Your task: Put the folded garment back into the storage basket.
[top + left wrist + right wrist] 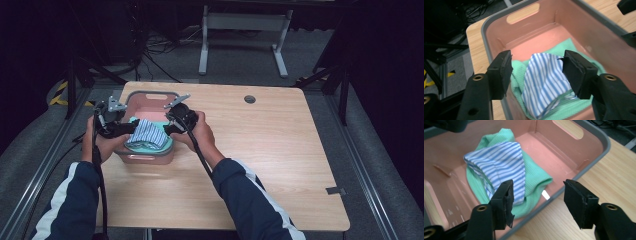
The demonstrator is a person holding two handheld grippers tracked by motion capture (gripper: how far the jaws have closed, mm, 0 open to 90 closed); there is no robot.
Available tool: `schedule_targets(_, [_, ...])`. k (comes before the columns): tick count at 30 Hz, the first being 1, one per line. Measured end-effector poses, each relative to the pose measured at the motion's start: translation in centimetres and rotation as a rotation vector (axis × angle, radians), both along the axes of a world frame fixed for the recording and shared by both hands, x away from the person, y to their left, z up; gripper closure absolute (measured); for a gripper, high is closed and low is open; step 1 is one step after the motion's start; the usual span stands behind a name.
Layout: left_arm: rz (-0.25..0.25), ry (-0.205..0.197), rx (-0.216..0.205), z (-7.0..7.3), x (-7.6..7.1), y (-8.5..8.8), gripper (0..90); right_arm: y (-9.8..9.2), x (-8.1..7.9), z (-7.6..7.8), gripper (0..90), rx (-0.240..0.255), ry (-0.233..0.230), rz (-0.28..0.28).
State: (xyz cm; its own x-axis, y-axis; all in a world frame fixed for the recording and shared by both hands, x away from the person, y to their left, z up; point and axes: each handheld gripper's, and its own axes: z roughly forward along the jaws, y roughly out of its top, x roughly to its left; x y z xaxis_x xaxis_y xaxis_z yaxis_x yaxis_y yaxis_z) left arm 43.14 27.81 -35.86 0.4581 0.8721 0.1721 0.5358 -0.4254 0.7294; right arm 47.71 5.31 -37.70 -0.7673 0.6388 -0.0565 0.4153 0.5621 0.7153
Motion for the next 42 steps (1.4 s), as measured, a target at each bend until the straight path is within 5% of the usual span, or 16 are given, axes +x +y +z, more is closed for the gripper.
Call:
schedule_targets(6, [-0.033,-0.029,-0.020,0.3,-1.4,-1.4,29.1,-1.8,-0.5,0.7,30.7,-0.047,-0.039,0.003])
schedule_targets(16, [-0.092,-0.047,-0.041,0.2,-3.4,-3.4,24.3,-4.6,-1.5,1.1,28.2,-0.051,-0.069,0.013])
schedule_targets(25, [-0.167,-0.055,-0.029,-0.5,-5.3,-5.7,20.9,-7.0,-2.8,1.2,25.8,-0.100,-0.107,0.016])
schedule_targets(33, [-0.210,-0.072,0.046,-1.2,-6.5,-8.0,19.5,-9.5,-3.9,1.1,25.5,-0.104,-0.120,0.001])
schedule_targets(42, [-0.256,-0.047,0.049,-2.0,-7.3,-9.2,19.1,-12.3,-5.4,0.6,25.3,-0.156,-0.139,-0.013])
